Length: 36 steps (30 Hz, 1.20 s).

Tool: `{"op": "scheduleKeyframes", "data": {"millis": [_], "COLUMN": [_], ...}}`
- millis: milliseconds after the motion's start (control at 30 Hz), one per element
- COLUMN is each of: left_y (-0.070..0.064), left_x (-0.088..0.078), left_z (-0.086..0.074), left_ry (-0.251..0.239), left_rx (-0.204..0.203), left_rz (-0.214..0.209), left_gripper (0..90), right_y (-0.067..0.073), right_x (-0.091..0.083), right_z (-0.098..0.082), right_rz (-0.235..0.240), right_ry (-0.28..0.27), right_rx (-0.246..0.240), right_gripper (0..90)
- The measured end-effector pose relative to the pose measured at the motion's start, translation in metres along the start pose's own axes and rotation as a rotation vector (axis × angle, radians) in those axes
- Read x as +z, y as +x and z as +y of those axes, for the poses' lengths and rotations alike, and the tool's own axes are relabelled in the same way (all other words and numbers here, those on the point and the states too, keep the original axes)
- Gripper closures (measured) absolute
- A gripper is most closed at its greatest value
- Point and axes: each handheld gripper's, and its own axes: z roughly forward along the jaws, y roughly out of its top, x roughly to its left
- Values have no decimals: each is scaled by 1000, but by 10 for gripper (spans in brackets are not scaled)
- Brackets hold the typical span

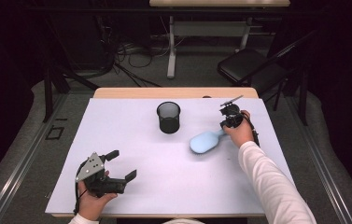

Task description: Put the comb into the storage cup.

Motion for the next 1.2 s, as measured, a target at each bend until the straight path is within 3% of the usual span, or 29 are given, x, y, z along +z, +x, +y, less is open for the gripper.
{"op": "scheduleKeyframes", "data": {"millis": [367,1200], "left_y": [0,-1], "left_x": [0,1], "left_z": [0,0], "left_ry": [4,6], "left_rx": [1,0], "left_rz": [3,4], "left_gripper": [7,7], "right_y": [1,-1], "right_x": [-6,-24], "right_z": [-10,-33], "right_rz": [13,88], "right_ry": [23,53], "right_rx": [-38,-33], "right_gripper": [900,900]}}
